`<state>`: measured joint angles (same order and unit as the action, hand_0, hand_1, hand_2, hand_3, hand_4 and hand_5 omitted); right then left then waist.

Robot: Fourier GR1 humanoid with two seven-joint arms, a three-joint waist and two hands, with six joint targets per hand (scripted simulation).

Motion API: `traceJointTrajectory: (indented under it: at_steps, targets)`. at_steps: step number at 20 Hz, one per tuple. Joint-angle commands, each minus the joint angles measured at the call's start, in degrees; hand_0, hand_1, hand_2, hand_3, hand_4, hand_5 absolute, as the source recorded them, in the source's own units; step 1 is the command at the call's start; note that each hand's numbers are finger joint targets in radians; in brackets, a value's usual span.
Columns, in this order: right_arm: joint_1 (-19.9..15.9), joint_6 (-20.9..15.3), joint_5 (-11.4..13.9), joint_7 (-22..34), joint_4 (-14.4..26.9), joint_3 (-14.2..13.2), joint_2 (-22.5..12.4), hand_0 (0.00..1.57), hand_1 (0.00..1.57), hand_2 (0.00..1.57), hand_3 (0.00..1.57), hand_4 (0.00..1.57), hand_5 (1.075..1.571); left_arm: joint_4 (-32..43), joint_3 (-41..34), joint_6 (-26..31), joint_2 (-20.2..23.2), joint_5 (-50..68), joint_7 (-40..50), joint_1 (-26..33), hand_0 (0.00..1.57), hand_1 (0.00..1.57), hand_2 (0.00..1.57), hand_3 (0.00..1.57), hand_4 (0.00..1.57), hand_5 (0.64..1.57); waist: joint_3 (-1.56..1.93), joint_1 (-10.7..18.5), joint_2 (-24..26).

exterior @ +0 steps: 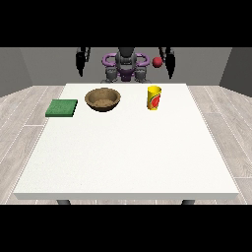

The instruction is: Pick the cup and pour the ball into the bowl, then pick the bowl and place it on the pad

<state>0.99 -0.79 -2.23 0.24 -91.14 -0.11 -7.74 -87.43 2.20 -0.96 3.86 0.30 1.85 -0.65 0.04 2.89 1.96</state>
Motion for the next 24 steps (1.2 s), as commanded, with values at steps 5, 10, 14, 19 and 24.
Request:
traceJointTrajectory:
  at_steps: [5, 10, 14, 19, 24]
  targets:
    - [-0.5, 0.2, -0.4, 5.7, -5.1, -0.9, -2.7, 0.00, 0.00, 0.00, 0.00, 0.00, 1.568, -6.1, -0.4, 0.7, 2.5, 0.3, 4.8, -1.8, 0.00, 0.00, 0.00, 0.00, 0.00, 1.524, -0.22, -0.7, 14.4]
    - [6.8, -1.5, -3.4, 1.2, -3.0, -2.8, 1.9, 0.00, 0.00, 0.00, 0.00, 0.00, 1.566, -15.4, 9.6, 1.3, -3.7, 11.5, 3.3, 10.4, 0.00, 0.00, 0.00, 0.00, 0.00, 1.536, -0.03, 3.2, 19.1]
    - [4.0, 0.2, -6.3, -1.0, -4.1, -7.2, 0.0, 0.00, 0.00, 0.00, 0.00, 0.00, 1.566, -21.5, 12.6, -1.6, -3.8, 5.0, -2.1, 14.5, 0.00, 0.00, 0.00, 0.00, 0.00, 1.507, -0.03, 2.1, 10.2]
    - [-0.9, -0.7, -3.1, -3.9, -3.7, -1.9, 3.8, 0.00, 0.00, 0.00, 0.00, 0.00, 1.564, -17.6, 5.5, 1.0, -0.9, 4.2, -7.0, 6.5, 0.00, 0.00, 0.00, 0.00, 0.00, 1.437, -0.05, -0.4, 2.2]
    - [-7.7, 3.4, -5.8, -8.6, 1.6, -4.8, 1.2, 0.00, 0.00, 0.00, 0.00, 0.00, 1.566, -10.9, 1.4, -0.2, -0.2, 1.7, -11.2, -3.0, 0.00, 0.00, 0.00, 0.00, 0.00, 1.335, -0.04, -2.6, -7.1]
